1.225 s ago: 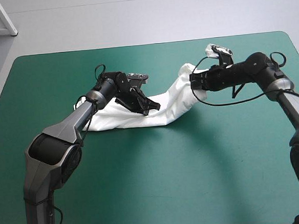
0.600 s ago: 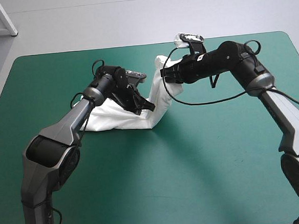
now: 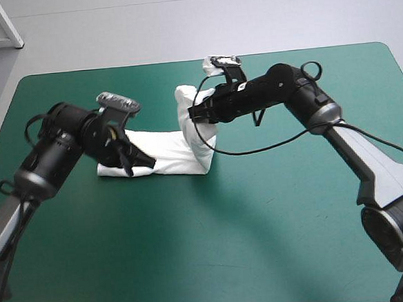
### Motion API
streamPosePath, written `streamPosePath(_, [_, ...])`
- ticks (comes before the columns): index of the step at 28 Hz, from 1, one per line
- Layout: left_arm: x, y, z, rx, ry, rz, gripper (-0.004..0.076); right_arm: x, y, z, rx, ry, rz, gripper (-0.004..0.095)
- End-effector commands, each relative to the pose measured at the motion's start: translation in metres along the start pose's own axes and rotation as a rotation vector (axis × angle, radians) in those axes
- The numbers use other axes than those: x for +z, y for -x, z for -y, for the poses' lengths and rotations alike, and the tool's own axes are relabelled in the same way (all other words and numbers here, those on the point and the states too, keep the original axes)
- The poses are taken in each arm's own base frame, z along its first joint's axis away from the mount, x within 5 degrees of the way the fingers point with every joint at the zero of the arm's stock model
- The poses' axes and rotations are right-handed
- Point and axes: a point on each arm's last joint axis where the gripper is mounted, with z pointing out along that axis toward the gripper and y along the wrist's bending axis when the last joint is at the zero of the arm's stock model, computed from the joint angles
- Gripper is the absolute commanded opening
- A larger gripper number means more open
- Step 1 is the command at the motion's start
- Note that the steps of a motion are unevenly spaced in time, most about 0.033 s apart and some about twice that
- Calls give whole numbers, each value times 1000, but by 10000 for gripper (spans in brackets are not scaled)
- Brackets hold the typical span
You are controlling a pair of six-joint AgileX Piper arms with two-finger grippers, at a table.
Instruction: Fold the cloth
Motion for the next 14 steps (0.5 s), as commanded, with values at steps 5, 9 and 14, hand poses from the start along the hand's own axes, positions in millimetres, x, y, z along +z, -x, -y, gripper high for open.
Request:
streamPosePath(5, [-26, -94, -6, -99, 47, -44, -10, 43, 26, -53, -87, 170, 57, -12])
streamPosePath(9, [-26, -133, -2, -130, 6, -59, -10, 94, 28, -73, -114, 244, 23, -12])
streamPosePath(14, [-21, -155, -7, -121, 73, -68, -10, 131, 30, -82, -131, 322, 42, 52])
